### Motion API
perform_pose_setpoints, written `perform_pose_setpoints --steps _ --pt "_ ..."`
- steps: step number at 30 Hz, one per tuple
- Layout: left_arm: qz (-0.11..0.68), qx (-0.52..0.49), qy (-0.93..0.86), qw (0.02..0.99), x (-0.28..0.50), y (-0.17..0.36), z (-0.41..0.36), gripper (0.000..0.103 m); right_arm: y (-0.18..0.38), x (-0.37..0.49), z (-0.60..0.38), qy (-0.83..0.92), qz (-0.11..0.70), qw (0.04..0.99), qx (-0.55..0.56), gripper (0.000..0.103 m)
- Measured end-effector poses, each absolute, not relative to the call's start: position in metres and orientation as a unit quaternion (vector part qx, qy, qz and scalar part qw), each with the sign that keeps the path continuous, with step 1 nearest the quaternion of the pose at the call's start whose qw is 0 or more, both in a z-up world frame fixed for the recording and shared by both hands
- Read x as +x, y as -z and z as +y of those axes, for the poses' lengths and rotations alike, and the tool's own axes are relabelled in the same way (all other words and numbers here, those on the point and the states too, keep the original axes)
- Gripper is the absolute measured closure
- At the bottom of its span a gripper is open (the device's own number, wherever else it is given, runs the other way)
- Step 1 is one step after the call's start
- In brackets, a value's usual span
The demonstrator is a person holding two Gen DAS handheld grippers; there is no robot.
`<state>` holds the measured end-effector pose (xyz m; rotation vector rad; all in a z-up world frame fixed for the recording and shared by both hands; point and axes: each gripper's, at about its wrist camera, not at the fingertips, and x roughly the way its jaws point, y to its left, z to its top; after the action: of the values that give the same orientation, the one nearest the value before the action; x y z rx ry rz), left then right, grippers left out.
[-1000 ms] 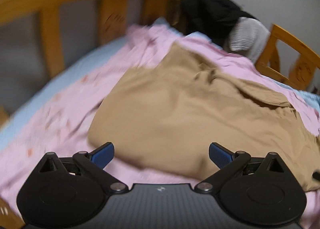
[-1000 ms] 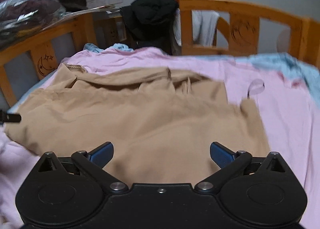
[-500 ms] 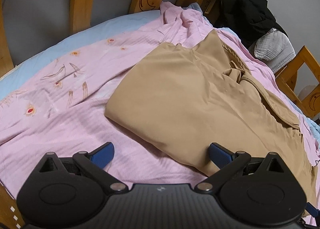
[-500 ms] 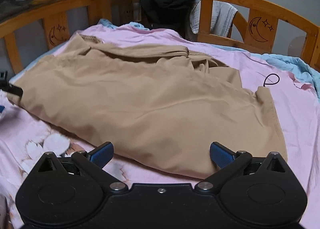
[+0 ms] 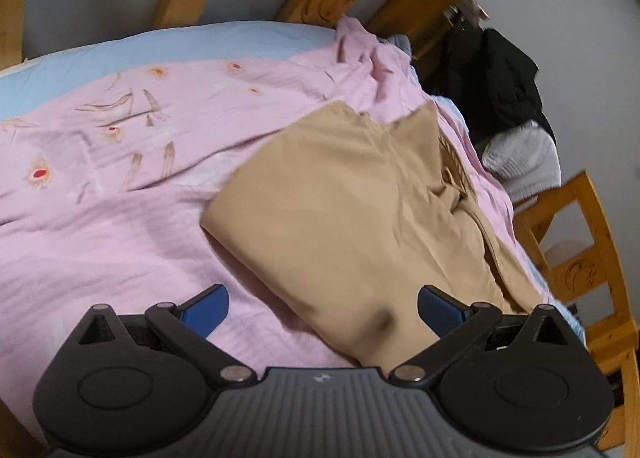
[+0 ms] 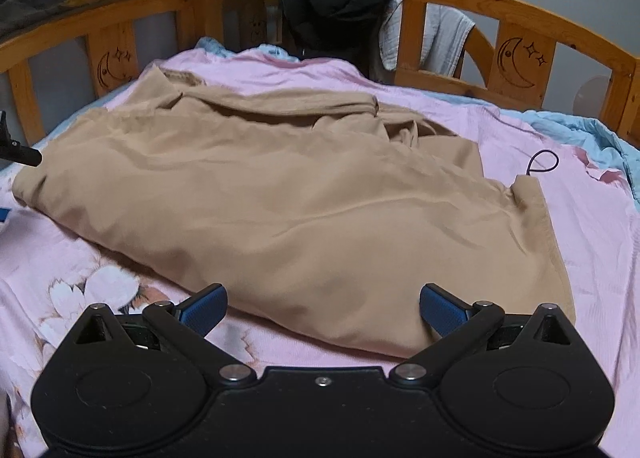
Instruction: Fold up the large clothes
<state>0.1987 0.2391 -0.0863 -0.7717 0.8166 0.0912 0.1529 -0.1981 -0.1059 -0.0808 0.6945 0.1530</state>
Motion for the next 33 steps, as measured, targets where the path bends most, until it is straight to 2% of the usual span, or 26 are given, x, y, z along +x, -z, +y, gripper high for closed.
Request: perform_pose_setpoints --steps 9,12,14,20,23,26,27,28,32,33 --pt "0.369 -0.396 -0.057 0.839 0.214 0.095 0.246 0.001 0.103 0.153 -0.199 -0.070 0.329 0.941 -0.032 0.001" --pt "0.350 -0.422 -0.065 0.834 0.212 0.096 0.251 0.012 0.100 0.151 -0.201 -0.065 0.315 0.947 -0.028 0.001" --pt "0.340 -0.425 -0.063 0.836 0.208 0.099 0.247 0.012 0.098 0.150 -0.203 -0.060 0.307 0.950 -0.024 0.001" --pt "0.343 -0.280 -0.030 0.896 0.209 0.097 0.202 0.007 0.100 0.152 -0.203 -0.051 0.299 0.953 -0.021 0.001" --pt "0.343 -0.303 -0.037 0.888 0.219 0.097 0.203 0.008 0.097 0.155 -0.201 -0.048 0.287 0.957 -0.023 0.001" --pt "0.344 -0.330 -0.048 0.878 0.227 0.095 0.211 0.025 0.093 0.170 -0.196 -0.051 0.274 0.960 -0.039 0.001" --pt "0.344 -0.330 -0.054 0.877 0.227 0.094 0.214 0.038 0.091 0.177 -0.192 -0.051 0.262 0.963 -0.045 0.001" --pt "0.346 -0.330 -0.059 0.876 0.226 0.094 0.215 0.046 0.089 0.183 -0.189 -0.052 0.248 0.966 -0.051 0.001" --pt "0.336 -0.336 -0.056 0.878 0.221 0.092 0.217 0.063 0.090 0.219 -0.167 -0.046 0.227 0.970 -0.075 0.001" --pt "0.330 -0.333 -0.057 0.881 0.220 0.090 0.216 0.071 0.093 0.226 -0.160 -0.050 0.226 0.970 -0.077 0.001"
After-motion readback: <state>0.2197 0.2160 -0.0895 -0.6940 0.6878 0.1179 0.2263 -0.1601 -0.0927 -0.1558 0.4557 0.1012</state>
